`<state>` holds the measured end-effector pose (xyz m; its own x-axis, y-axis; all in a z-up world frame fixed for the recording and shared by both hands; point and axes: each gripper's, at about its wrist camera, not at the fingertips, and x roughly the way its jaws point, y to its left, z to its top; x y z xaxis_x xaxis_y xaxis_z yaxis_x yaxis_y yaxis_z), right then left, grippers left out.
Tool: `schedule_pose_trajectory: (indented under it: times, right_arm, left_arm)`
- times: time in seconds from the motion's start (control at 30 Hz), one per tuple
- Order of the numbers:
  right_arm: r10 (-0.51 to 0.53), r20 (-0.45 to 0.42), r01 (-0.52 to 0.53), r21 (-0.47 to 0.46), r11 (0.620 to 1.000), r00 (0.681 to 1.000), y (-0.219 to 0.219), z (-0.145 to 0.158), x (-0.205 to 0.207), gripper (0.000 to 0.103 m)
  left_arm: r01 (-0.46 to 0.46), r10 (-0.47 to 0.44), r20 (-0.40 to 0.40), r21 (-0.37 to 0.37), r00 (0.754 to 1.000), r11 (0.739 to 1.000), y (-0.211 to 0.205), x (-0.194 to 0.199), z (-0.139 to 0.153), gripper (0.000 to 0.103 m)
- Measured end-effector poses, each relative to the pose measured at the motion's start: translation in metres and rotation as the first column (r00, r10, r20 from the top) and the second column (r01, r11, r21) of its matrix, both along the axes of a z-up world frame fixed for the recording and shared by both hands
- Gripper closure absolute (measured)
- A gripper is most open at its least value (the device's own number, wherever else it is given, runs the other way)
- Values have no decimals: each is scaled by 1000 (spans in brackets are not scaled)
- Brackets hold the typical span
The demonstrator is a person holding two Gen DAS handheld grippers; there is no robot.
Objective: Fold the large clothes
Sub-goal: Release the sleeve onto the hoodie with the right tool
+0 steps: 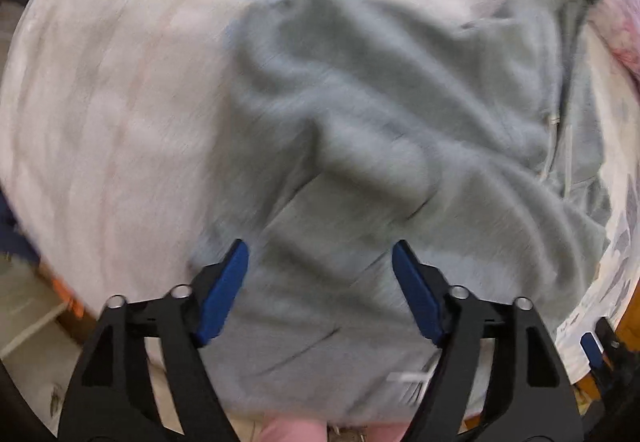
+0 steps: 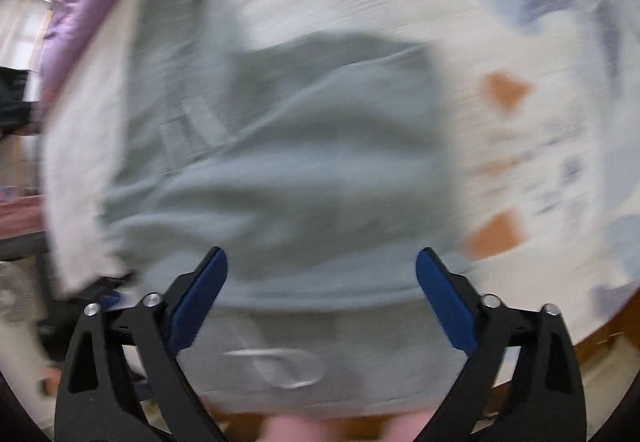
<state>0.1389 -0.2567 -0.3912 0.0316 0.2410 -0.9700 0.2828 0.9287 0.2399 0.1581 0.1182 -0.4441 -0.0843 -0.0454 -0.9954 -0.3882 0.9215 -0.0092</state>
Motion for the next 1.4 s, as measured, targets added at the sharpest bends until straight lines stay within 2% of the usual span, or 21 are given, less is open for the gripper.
schedule_pose_trajectory:
  times: [0.03,0.07,0.1,0.2,0.27,0.37,0.4,0.5,0.6,0.7,0.8,0.83,0.97,1.03,1.1,1.17,1.2,1.23,1.3,1.4]
  right_arm:
    - [4,-31,-4,-19,1000,1000,-9,-11,-1,68]
    - [7,-78,-7,-10,1000,997,-13,-25,-3,81]
    - [6,-127,-2,25,1000,992,-18,-44,-6,89]
    - [14,-202,-9,22,1000,979,-21,-86,-27,93]
    - [-25,-169,34,51,998,985,-27,-92,-38,94]
    - [-56,-208,68,52,996,977,-32,-81,-37,94]
    - [-66,-195,79,61,995,979,-35,-69,-33,91]
    - [-51,-77,53,30,998,996,-43,-32,-8,88]
    - [-50,-13,50,30,998,999,-55,-21,22,89]
    - [-46,3,46,13,999,999,-65,-39,53,89]
    - [-63,-55,64,4,998,996,-75,-83,74,93]
    - [-78,-51,79,11,997,996,-77,-87,74,94]
    - [-116,-69,117,17,993,991,-86,-76,70,93]
    - [-149,-91,151,13,989,985,-90,-65,68,88]
    - [-140,-93,142,20,990,986,-83,-56,72,88]
    - [-137,-77,137,-4,991,988,-80,-40,75,55]
    - [-164,-66,161,-52,986,984,-81,-30,76,16]
    - [-195,-37,191,-89,977,980,-88,-20,76,10]
    - [-234,69,240,-85,967,970,-91,4,76,10]
    - [-234,80,239,-67,969,969,-94,21,83,10]
  left_arm:
    - [22,-22,-18,23,1000,999,-4,2,-5,55]
    - [61,-57,-88,46,995,997,-11,4,-19,63]
    - [69,-64,-124,41,990,997,-14,3,-28,65]
    - [59,-52,-132,49,990,997,-15,-2,-35,65]
    - [76,-66,-146,65,987,995,-16,-3,-33,65]
    - [93,-78,-181,79,980,992,-17,-4,-26,65]
    - [104,-87,-182,86,979,991,-18,-2,-21,65]
    - [119,-107,-132,84,985,989,-19,8,6,64]
    - [118,-112,-76,81,991,990,-19,25,17,65]
    - [107,-102,-67,68,993,992,-18,46,6,65]
    - [113,-104,-105,89,989,990,-17,57,-32,66]
    - [109,-99,-114,81,989,991,-15,59,-46,64]
    - [131,-124,-91,78,988,988,-16,65,-35,63]
    - [113,-108,-82,48,991,992,-16,55,-33,64]
    - [95,-92,-81,37,992,995,-7,48,-25,57]
    - [104,-97,-87,76,991,992,-2,44,-13,28]
    - [101,-95,-73,80,993,992,1,45,-6,24]
    - [93,-90,-50,67,995,993,1,45,2,21]
    - [71,-70,-15,37,997,997,3,46,18,13]
    - [70,-70,18,38,997,997,2,55,39,13]
